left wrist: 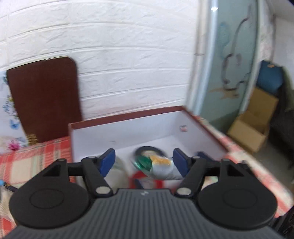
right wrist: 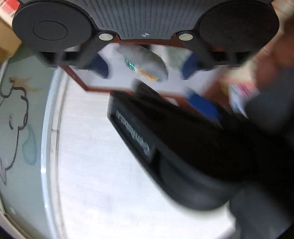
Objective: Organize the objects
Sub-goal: 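Drop the green snack bag into the brown box with the left gripper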
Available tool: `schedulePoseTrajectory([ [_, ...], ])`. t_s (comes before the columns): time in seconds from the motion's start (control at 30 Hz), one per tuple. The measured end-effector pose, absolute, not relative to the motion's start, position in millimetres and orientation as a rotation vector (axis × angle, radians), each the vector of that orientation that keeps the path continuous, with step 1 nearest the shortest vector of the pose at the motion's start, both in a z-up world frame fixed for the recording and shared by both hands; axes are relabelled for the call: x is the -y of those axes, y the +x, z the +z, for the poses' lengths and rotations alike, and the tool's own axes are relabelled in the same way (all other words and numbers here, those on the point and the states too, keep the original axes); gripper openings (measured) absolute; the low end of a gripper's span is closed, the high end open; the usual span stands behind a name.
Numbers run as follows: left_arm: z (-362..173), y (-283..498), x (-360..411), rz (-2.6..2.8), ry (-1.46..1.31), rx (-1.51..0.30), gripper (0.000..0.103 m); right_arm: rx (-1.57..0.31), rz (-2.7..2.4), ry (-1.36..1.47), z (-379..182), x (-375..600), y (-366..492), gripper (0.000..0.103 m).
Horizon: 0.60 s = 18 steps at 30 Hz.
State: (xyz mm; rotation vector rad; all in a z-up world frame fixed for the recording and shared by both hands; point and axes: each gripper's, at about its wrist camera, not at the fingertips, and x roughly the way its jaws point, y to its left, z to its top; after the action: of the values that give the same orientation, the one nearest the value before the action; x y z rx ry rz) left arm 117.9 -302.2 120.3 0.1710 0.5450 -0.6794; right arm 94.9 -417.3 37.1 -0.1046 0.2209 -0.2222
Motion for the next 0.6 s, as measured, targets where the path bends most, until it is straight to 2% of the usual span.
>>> schedulePoseTrajectory([
  [0.07, 109.8, 130.6, 300.5, -0.654, 0.153, -0.613, 0.064, -0.207, -0.238, -0.039, 28.8, 435.2, 93.2, 0.076],
  [0.1, 104.8, 130.9, 295.4, -0.665, 0.131, -0.615, 0.067, -0.186, -0.232, 0.005, 28.0, 442.7, 85.2, 0.080],
  [0.23, 98.4, 109.1, 278.8, -0.625, 0.138, -0.562, 0.067, -0.109, -0.222, 0.013, 21.4, 444.3, 59.9, 0.080],
  [0.4, 92.9, 76.7, 246.3, -0.632, 0.135, -0.531, 0.067, -0.108, -0.180, 0.068, 26.4, 458.8, 29.8, 0.080],
  [0.5, 81.9, 61.2, 213.2, -0.594, 0.149, -0.529, 0.067, -0.188, -0.135, 0.147, 15.4, 436.5, 21.0, 0.083],
  [0.6, 52.9, 62.6, 172.4, -0.501, 0.141, -0.615, 0.067, -0.364, -0.029, 0.218, -8.1, 395.7, 18.1, 0.082],
])
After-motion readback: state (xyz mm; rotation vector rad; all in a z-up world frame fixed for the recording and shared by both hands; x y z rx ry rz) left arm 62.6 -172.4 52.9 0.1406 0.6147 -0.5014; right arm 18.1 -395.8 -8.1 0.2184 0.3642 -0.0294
